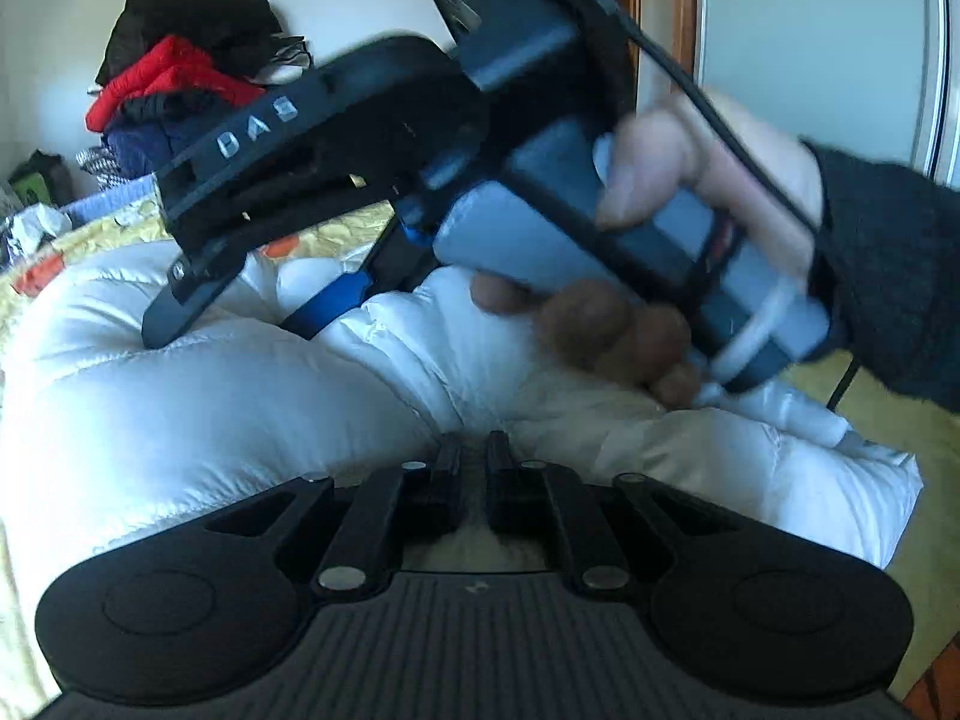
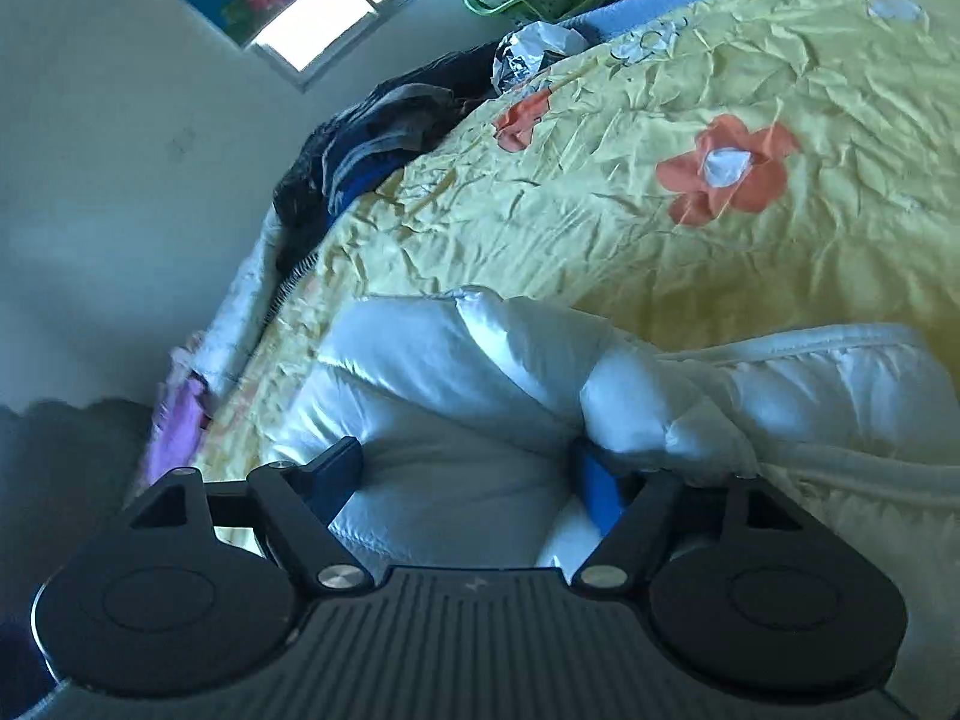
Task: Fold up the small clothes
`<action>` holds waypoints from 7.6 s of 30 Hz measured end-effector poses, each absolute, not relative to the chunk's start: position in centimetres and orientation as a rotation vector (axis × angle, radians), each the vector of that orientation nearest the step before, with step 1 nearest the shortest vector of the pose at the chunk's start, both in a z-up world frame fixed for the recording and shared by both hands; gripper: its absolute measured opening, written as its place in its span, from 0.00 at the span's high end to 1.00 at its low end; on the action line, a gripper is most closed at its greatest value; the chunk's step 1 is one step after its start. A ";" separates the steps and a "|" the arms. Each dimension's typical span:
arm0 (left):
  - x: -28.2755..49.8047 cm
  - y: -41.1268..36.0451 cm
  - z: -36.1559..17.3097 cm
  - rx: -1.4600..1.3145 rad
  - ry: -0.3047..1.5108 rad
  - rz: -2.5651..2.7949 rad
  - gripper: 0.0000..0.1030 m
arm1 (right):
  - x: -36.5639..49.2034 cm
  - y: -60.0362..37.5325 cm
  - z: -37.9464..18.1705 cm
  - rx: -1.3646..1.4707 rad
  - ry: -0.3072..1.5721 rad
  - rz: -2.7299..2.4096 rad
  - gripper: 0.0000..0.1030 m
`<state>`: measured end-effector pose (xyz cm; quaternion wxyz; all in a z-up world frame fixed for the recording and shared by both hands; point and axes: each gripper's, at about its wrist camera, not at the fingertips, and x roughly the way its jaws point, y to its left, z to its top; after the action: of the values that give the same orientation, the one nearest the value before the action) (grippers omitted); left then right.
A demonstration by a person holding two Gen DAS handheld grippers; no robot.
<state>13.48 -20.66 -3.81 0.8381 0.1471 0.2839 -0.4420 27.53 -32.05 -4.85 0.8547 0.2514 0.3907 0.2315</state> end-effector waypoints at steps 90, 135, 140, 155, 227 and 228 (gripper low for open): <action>21.8 -11.0 -3.3 0.347 0.400 -0.375 0.25 | 27.2 -24.9 -0.5 0.486 0.623 0.319 0.09; 5.6 -2.9 -0.1 0.159 0.397 -0.447 0.15 | 18.1 -25.3 2.1 0.759 0.650 0.629 0.01; 8.8 -3.8 -3.2 0.137 0.566 -0.431 0.09 | 22.6 -22.8 -4.3 0.695 0.898 0.489 0.09; 12.9 5.5 -3.5 -0.416 0.712 -0.334 0.10 | 16.2 -32.6 -5.2 0.734 0.809 0.269 0.08; 6.2 -0.9 -5.8 0.024 0.705 -0.155 0.00 | 5.6 -18.1 -7.1 0.034 0.769 -0.125 0.00; 6.3 -1.0 -5.9 0.034 0.702 -0.153 0.00 | 5.7 -17.9 -7.3 0.031 0.760 -0.125 0.00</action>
<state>6.31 -0.95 -5.88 0.9360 0.0168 0.3435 -0.0750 5.69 -17.92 -7.26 0.9267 0.0150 0.3706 -0.0611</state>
